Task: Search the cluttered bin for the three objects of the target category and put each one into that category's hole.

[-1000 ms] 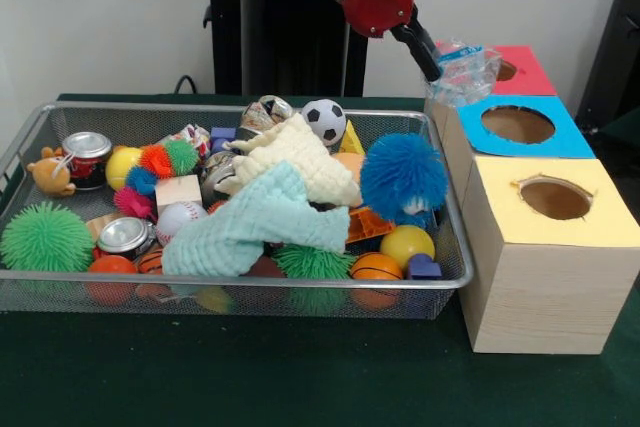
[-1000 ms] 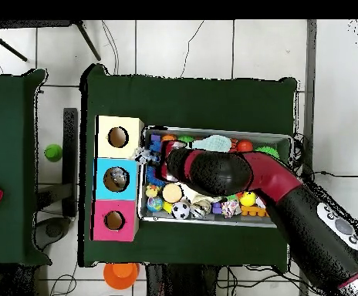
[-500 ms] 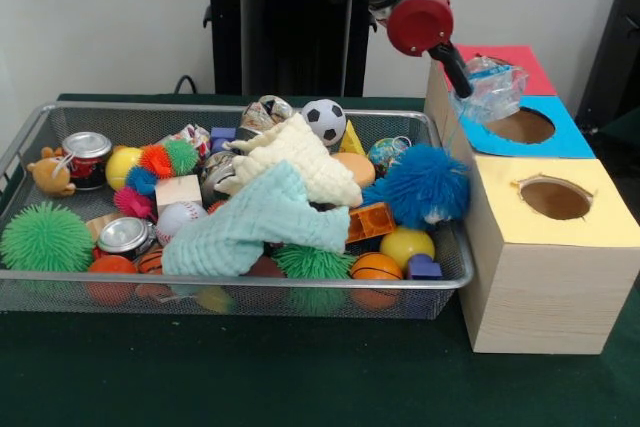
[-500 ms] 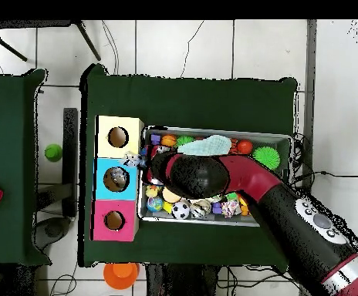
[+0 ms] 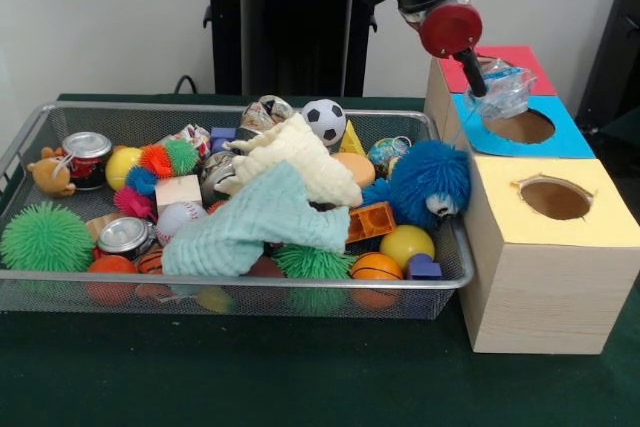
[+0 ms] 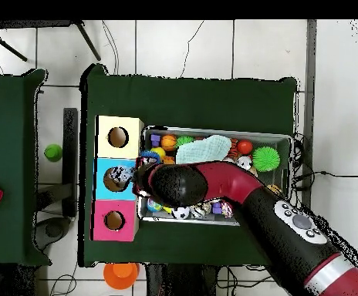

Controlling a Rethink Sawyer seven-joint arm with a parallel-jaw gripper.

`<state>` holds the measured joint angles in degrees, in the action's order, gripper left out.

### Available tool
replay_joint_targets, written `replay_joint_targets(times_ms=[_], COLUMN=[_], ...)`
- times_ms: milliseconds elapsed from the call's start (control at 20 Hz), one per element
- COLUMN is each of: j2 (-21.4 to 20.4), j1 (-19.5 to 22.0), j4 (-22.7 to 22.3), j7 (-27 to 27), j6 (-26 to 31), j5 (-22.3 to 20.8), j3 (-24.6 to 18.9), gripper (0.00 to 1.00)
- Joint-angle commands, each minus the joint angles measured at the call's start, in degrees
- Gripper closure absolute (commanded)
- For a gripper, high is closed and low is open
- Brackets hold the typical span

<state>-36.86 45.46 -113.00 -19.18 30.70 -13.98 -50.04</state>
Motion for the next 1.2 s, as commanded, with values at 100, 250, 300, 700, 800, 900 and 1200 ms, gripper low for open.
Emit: replay_joint_targets(times_ms=[100,250,300,700,800,900,1200], j2=[-2.0,-0.9,-0.5,2.0,2.7,3.1,1.9], j1=[-6.2,-7.7,-8.1,-11.2,-12.2,-13.0,-16.5], j4=[-2.2,-2.5,-2.5,-1.3,-0.5,0.0,2.2], j7=[-22.8,-23.3,-23.4,-23.4,-23.7,-23.7,-22.0], j6=[-6.1,-9.9,-11.1,-15.6,-16.3,-16.5,-10.8], j5=[0.8,0.6,0.7,1.4,1.2,1.1,0.5], j3=[11.0,12.5,12.8,16.1,17.3,18.2,23.5], gripper=[1.00,1.00,1.00,1.00,1.00,1.00,1.00])
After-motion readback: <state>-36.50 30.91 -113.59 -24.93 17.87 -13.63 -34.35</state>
